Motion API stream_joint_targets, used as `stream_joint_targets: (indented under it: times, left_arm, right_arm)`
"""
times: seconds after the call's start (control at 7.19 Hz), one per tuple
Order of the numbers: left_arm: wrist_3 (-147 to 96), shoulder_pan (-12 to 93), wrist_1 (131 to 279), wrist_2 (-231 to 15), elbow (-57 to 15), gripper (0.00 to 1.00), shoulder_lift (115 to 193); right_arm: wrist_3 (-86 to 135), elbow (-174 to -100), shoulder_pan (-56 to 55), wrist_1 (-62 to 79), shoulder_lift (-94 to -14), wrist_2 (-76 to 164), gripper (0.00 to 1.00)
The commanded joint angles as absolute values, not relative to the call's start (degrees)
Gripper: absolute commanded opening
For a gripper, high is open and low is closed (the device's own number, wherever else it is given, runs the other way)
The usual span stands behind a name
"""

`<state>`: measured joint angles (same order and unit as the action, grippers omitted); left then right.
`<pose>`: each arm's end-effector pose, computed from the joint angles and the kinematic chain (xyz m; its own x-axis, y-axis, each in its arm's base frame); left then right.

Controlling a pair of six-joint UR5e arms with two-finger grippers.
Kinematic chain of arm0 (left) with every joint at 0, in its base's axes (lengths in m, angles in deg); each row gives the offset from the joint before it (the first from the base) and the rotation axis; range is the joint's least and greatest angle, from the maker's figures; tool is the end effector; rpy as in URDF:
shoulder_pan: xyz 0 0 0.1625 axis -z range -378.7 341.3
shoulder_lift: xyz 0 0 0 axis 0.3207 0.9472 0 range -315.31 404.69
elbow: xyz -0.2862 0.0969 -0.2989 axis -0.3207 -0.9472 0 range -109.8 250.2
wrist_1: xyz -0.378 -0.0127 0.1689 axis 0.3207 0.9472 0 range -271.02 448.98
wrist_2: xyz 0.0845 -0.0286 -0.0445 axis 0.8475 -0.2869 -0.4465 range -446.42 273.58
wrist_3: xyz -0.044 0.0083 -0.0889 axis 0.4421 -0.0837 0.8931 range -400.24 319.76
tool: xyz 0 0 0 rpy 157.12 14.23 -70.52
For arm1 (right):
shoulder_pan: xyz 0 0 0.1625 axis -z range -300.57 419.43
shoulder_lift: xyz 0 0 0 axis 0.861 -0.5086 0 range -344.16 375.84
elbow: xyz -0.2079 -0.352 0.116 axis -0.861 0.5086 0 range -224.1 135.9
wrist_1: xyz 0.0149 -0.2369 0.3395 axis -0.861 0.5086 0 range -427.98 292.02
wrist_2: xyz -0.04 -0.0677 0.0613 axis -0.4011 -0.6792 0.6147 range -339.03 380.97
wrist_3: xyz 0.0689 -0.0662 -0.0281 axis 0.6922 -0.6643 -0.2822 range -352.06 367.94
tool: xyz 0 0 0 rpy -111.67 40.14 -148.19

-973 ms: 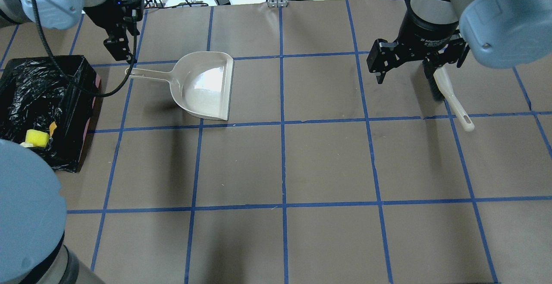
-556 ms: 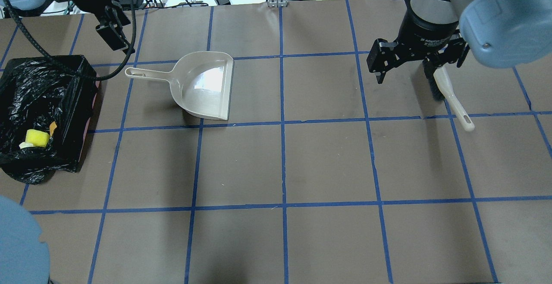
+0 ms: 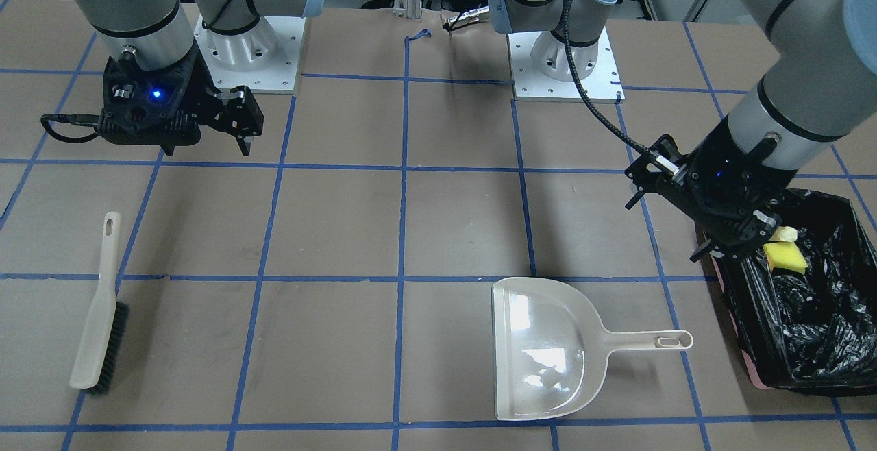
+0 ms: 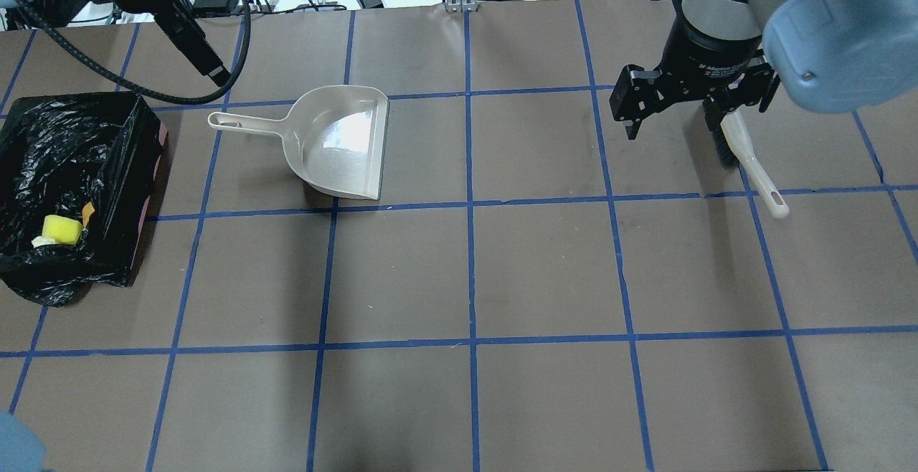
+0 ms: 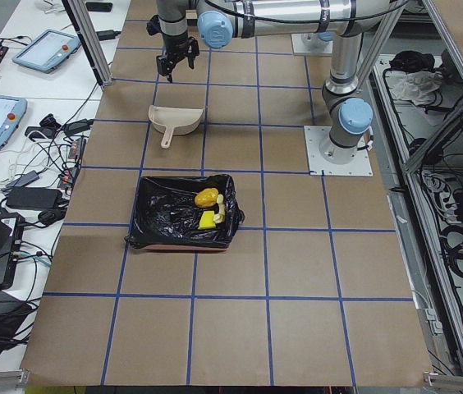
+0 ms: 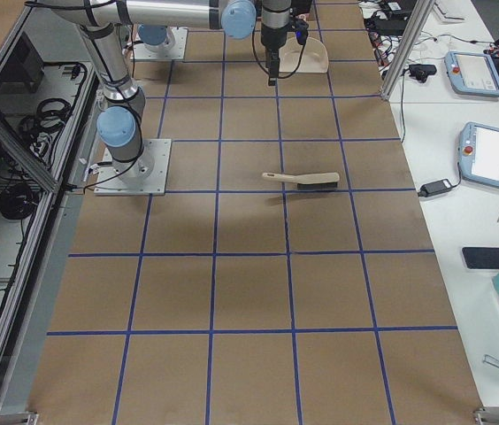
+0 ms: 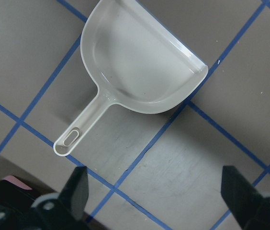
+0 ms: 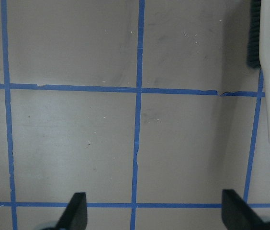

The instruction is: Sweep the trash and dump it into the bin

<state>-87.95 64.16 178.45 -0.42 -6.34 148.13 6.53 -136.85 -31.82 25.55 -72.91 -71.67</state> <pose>-0.0656 -0.6045 0.4777 -0.7579 0.6511 0.0395 0.6488 0.7588 -0.0583 0.1396 -0.4966 0.4598 -0.9979 -0.0467 0.0458 -0.0463 0.9989 0.0092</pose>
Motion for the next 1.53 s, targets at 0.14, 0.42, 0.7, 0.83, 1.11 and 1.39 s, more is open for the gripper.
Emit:
stream_joint_targets:
  times: [0.14,0.42,0.7,0.83,1.11,1.39]
  left_arm:
    - [-64.6,68.7,178.7,2.3,-7.1,1.00,147.4]
    - [-55.1,68.7,181.3,2.5,-7.4,1.00,145.3]
    - [-52.0,68.2,184.9,2.6,-7.6,1.00,143.7]
    - [-50.4,68.0,186.1,2.6,-7.8,1.00,143.0]
    - [-49.6,68.0,185.4,2.3,-10.2,1.00,141.6]
    - [-49.9,68.0,185.0,2.3,-10.4,1.00,141.5]
  right_arm:
    - [6.6,-136.9,-31.9,25.6,-72.9,-71.7,1.00]
    - [6.6,-136.9,-31.9,25.5,-72.9,-71.7,1.00]
    - [6.7,-137.0,-31.9,25.6,-73.0,-71.7,1.00]
    - [6.6,-137.0,-31.9,25.6,-73.0,-71.7,1.00]
    - [6.7,-137.0,-31.9,25.6,-73.1,-71.7,1.00]
    - [6.5,-137.0,-31.9,25.6,-73.1,-71.9,1.00]
